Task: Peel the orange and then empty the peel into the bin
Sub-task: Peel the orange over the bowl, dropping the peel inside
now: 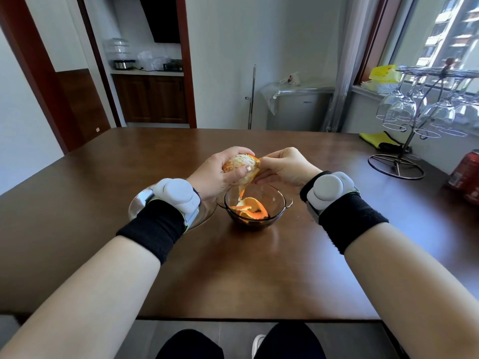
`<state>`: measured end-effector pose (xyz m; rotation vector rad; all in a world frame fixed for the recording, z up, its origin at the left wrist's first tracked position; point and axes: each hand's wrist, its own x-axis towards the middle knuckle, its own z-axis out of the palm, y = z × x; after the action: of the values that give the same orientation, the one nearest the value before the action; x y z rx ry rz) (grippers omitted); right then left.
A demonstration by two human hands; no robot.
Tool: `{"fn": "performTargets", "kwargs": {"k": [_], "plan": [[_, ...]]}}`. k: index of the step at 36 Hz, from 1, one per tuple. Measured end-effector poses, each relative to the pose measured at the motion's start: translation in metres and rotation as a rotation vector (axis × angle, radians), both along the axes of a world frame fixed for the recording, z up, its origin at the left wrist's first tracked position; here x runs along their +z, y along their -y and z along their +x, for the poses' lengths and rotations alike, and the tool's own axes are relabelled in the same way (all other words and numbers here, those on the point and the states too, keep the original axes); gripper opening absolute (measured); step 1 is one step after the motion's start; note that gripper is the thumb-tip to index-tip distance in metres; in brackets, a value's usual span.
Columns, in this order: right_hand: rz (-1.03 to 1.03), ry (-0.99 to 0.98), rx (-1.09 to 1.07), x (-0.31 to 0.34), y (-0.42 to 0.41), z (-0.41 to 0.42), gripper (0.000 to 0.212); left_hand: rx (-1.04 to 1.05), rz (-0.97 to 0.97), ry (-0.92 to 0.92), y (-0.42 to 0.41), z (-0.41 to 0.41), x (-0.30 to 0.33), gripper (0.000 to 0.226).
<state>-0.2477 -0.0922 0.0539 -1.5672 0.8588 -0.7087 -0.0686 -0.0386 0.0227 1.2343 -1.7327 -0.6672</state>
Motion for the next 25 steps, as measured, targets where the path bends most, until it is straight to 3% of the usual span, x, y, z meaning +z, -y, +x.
{"fn": "performTargets", "kwargs": {"k": [6,10,17,25], "plan": [[0.036,0.039,0.024,-0.0024,0.0013,0.0004,0.017,-0.047,0.018,-0.14,-0.0012,0.0003,-0.0033,0.047],[0.084,0.089,0.033,-0.0039,0.0024,0.0013,0.016,-0.027,0.043,-0.18,-0.0002,0.0001,-0.0023,0.035],[-0.041,-0.043,0.018,-0.0033,0.0001,0.0075,0.027,0.107,-0.032,-0.161,0.0034,-0.0007,-0.0029,0.022],[-0.141,-0.075,-0.019,-0.0031,0.0015,0.007,0.018,0.09,-0.019,-0.079,0.0011,0.0028,-0.0081,0.035]]}}
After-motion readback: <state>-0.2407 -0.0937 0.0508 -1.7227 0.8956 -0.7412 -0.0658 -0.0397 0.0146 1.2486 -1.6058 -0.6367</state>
